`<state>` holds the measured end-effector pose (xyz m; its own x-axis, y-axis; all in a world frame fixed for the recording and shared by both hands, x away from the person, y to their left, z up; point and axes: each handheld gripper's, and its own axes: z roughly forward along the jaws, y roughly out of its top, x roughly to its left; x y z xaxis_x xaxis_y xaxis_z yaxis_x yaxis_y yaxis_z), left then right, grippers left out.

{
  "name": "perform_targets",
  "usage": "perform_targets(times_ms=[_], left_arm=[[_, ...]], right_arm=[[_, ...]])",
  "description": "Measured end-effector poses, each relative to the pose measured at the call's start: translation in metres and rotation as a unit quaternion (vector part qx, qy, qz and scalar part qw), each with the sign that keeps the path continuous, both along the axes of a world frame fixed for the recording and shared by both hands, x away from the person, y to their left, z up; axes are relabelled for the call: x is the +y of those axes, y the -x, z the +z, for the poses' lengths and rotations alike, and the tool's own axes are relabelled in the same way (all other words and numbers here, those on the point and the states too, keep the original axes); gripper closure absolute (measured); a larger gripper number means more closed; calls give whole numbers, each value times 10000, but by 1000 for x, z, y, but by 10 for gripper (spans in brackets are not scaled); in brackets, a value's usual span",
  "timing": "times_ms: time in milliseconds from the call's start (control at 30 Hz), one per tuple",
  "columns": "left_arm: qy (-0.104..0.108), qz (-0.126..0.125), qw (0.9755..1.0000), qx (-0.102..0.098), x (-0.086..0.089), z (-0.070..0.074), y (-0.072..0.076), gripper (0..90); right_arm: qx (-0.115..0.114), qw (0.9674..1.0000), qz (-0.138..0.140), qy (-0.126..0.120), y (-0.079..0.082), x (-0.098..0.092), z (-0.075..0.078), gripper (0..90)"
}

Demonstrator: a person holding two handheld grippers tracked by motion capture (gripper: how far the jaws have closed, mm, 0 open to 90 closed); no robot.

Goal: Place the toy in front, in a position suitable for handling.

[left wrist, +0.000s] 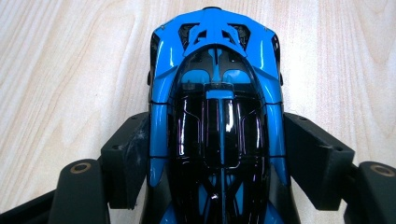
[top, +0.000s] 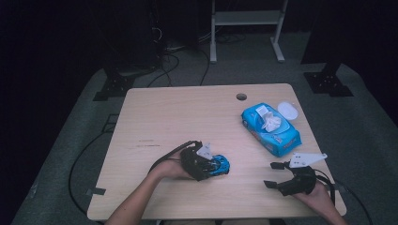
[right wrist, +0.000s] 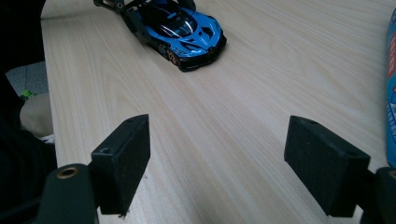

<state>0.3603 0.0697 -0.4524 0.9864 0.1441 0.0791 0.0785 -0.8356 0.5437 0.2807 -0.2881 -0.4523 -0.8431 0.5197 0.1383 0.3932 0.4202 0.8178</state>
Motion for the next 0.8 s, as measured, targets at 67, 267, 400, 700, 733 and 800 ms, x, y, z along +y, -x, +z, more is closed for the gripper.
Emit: perform_targets(times_ms=[67,267,400,700,733,800], left_arm=[[103,51,9999,31,1,-2,0,277],[338,147,9993,23,8,-1,0,236],[444,222,9988,-35,13,2,2,215],[902,348,9952,-150,27,9,10,179],[936,365,9948,-181,28,10,11,179],[1022,395,9938,-171,31,10,12,179]], right_arm=[[-2,10000,-18,7,0,0,1,220],[-92,9998,-161,9,-5,-5,8,220],[-173,9996,-226,18,-9,-6,14,219],[-414,9972,-614,26,-38,-9,37,218],[-432,9969,-649,33,-40,-9,39,218],[-481,9959,-766,100,-47,-9,43,218]])
